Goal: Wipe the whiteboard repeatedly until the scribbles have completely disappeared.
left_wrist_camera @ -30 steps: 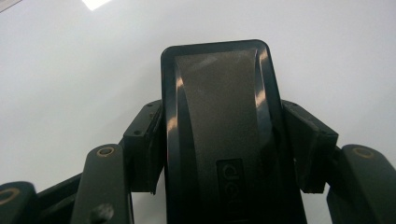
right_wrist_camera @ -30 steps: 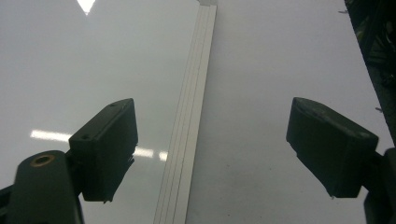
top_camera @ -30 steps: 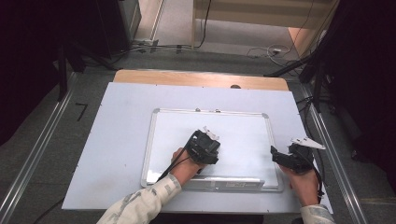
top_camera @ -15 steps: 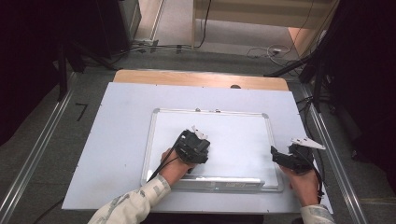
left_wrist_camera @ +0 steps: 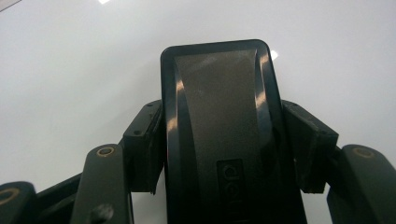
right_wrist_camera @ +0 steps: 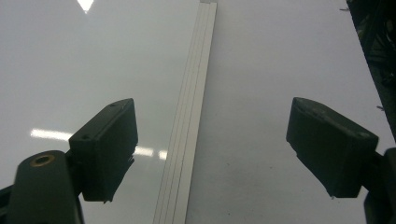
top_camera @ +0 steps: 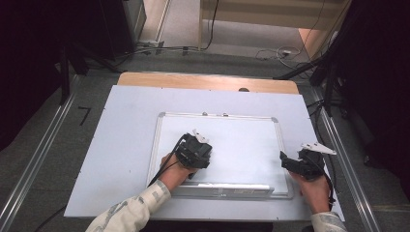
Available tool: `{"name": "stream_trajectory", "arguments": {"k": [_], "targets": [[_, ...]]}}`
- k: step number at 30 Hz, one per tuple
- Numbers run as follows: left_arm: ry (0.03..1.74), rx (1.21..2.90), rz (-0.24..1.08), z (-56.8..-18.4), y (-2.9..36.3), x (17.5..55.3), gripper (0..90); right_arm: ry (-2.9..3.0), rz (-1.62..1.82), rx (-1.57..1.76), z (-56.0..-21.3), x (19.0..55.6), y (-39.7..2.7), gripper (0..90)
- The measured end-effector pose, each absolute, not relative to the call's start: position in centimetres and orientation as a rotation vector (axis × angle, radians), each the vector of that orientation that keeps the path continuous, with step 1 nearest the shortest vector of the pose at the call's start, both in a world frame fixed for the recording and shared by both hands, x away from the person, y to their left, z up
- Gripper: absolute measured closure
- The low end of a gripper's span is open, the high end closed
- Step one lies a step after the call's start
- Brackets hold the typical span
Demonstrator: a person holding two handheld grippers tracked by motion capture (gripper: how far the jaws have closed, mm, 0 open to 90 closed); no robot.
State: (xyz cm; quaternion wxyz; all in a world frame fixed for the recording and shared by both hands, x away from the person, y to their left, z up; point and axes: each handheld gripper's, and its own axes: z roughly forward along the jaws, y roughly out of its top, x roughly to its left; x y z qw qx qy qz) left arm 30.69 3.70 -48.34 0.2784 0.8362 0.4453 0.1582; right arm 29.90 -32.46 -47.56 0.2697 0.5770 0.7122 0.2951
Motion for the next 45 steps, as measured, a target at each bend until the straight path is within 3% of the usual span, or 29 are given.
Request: {"name": "stream_trajectory", "arguments": {"k": [12, 45], "targets": [[1.220, 2.210, 0.434, -48.5, 5.9, 30.4, 39.3, 1.920, 0.794, 1.555, -47.6, 29.9, -32.4, 15.2], [1.243, 2.145, 0.417, -48.6, 6.9, 30.2, 40.4, 1.923, 0.786, 1.558, -47.7, 30.2, -32.2, 15.2]]}}
